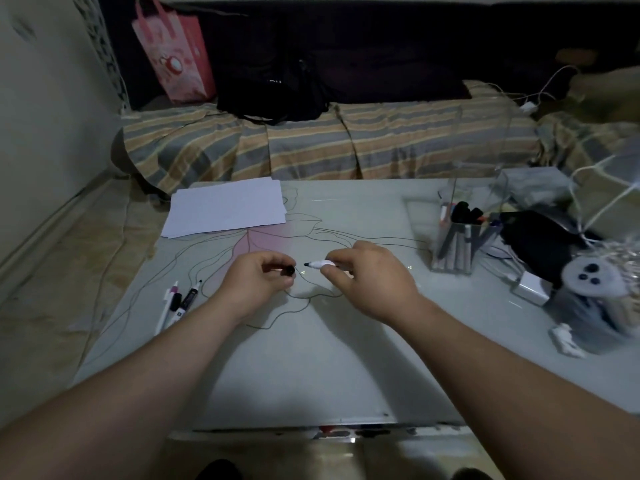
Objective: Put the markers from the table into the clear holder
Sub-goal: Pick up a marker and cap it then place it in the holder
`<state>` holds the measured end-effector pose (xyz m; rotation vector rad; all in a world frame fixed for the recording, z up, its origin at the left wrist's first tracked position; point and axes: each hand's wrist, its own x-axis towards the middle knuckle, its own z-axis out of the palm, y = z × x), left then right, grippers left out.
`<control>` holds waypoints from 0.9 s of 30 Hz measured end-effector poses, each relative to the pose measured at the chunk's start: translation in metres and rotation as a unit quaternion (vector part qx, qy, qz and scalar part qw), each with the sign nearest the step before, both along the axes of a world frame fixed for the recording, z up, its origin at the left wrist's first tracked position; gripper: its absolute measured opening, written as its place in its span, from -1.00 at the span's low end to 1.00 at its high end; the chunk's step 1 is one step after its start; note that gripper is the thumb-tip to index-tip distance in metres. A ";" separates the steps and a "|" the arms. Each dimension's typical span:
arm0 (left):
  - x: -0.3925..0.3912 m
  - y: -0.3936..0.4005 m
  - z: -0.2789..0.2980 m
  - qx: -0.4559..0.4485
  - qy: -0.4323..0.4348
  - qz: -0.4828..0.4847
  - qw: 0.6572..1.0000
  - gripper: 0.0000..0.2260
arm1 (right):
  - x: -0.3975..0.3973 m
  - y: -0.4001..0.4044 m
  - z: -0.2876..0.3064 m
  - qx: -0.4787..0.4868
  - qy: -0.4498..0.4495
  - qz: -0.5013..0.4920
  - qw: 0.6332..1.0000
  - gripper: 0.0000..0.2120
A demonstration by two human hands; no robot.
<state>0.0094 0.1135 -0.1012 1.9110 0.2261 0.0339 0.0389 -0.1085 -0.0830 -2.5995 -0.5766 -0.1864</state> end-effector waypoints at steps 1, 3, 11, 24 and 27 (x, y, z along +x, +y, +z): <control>0.001 -0.003 0.001 0.005 -0.006 -0.006 1.000 -0.71 | -0.001 -0.001 -0.001 -0.009 0.001 -0.003 1.000 -0.57; 0.003 -0.010 0.002 0.029 -0.016 -0.021 0.999 -0.70 | -0.003 -0.003 -0.001 -0.027 0.010 -0.008 1.000 -0.58; 0.002 -0.038 0.014 0.159 -0.066 -0.093 0.981 -0.81 | -0.005 -0.011 0.005 -0.085 -0.021 -0.001 0.996 -0.68; 0.003 -0.072 0.031 0.270 -0.098 -0.130 0.949 -0.75 | 0.009 -0.031 0.011 0.022 0.026 0.075 0.997 -0.78; 0.002 -0.079 0.036 0.300 -0.111 -0.141 0.937 -0.73 | 0.011 -0.038 0.012 0.069 0.073 0.074 0.992 -0.80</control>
